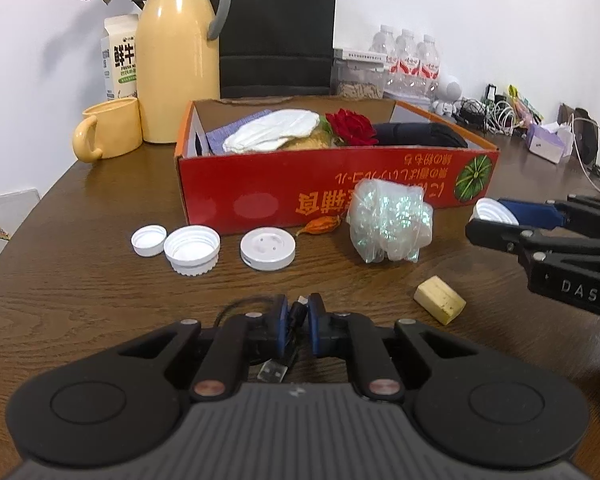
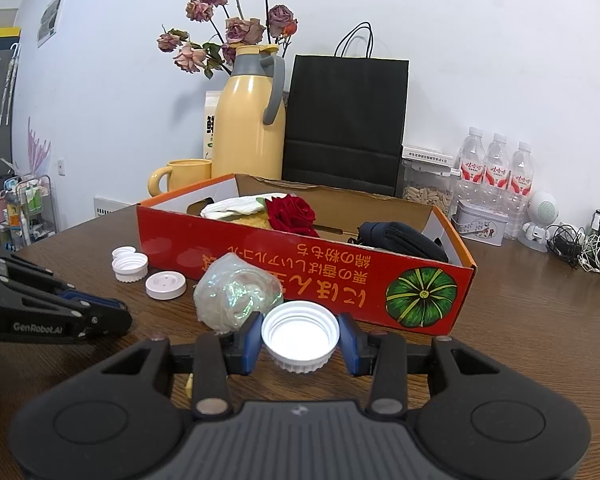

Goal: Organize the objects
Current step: 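Carry the black cable and ridged cap into the box while opening both tools, then move both tools back over the table toward the yellow bar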

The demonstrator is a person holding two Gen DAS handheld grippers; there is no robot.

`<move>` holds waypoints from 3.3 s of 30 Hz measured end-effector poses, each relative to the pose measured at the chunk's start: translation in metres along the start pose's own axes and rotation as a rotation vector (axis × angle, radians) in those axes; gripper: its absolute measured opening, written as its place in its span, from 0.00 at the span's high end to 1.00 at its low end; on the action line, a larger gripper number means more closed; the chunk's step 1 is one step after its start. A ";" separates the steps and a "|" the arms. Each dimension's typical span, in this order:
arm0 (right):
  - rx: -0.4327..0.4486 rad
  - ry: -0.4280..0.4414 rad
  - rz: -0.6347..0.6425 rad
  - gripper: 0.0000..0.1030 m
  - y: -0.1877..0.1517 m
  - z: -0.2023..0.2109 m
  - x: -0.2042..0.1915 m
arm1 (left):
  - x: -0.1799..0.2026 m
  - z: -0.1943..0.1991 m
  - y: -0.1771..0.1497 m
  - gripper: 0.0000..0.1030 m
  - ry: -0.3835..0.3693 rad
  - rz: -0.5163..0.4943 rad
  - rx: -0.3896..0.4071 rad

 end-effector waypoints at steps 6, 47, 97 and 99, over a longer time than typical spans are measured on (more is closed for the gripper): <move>0.018 0.007 0.003 0.62 0.003 0.002 -0.002 | 0.004 0.010 0.017 0.92 -0.002 0.010 0.053; 0.037 0.015 -0.050 0.62 0.100 -0.129 0.052 | -0.001 -0.092 0.171 0.81 -0.023 0.140 0.205; -0.163 0.082 -0.001 0.00 0.001 -0.024 -0.016 | -0.083 0.035 0.054 0.00 0.241 0.159 0.139; -0.181 0.096 0.008 0.02 -0.006 -0.023 -0.023 | -0.088 0.039 0.045 0.00 0.247 0.164 0.125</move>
Point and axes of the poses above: each gripper's, at about its wrist camera, not at the fingertips, and z roughly against the way its jaws point, x to its right, y to its top, the point moved 10 cm from there along -z, roughly the way its jaws point, and after that the axes turned 5 degrees about z, right-handed, at the moved point
